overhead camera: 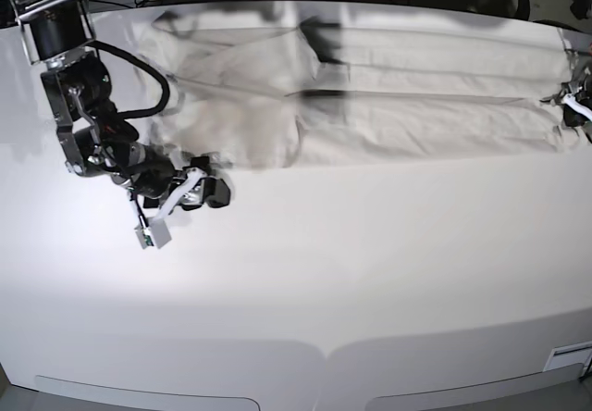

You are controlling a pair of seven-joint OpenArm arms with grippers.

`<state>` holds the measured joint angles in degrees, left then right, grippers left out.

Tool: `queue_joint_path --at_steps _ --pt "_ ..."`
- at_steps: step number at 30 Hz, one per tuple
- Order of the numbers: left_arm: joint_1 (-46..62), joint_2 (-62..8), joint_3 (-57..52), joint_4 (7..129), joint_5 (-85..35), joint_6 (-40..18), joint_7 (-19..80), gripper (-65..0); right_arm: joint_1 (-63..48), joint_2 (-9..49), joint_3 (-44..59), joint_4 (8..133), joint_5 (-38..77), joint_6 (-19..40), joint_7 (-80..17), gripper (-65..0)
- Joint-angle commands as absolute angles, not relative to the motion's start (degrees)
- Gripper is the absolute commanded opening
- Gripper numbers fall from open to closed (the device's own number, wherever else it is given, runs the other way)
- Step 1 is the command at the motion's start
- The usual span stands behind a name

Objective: Fold the T-shirt properly

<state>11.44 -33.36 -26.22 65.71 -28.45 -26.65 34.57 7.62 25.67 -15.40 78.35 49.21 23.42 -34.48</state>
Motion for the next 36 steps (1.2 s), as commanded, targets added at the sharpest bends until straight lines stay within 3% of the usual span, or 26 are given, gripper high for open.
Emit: queue_joint_path --at_steps 1,12,20,36 --pt "11.2 -35.9 -26.7 66.2 -28.5 -25.2 33.3 -65.0 8.9 25.3 -15.0 79.1 49.7 24.2 -33.4 -31.8" --pt "11.2 -44.4 -26.7 62.6 -28.6 -23.4 31.5 -65.0 8.7 14.7 -15.1 79.1 46.1 26.7 -33.9 -31.8" --pt "11.3 -46.2 -26.7 69.8 -49.1 -23.6 46.5 -65.0 8.9 14.1 -19.4 79.1 41.4 26.6 -33.4 -31.8" --pt "11.7 -18.0 -26.6 95.3 -48.9 -23.8 54.4 -65.0 9.8 15.9 -19.9 79.1 40.9 26.1 -33.4 -31.8"
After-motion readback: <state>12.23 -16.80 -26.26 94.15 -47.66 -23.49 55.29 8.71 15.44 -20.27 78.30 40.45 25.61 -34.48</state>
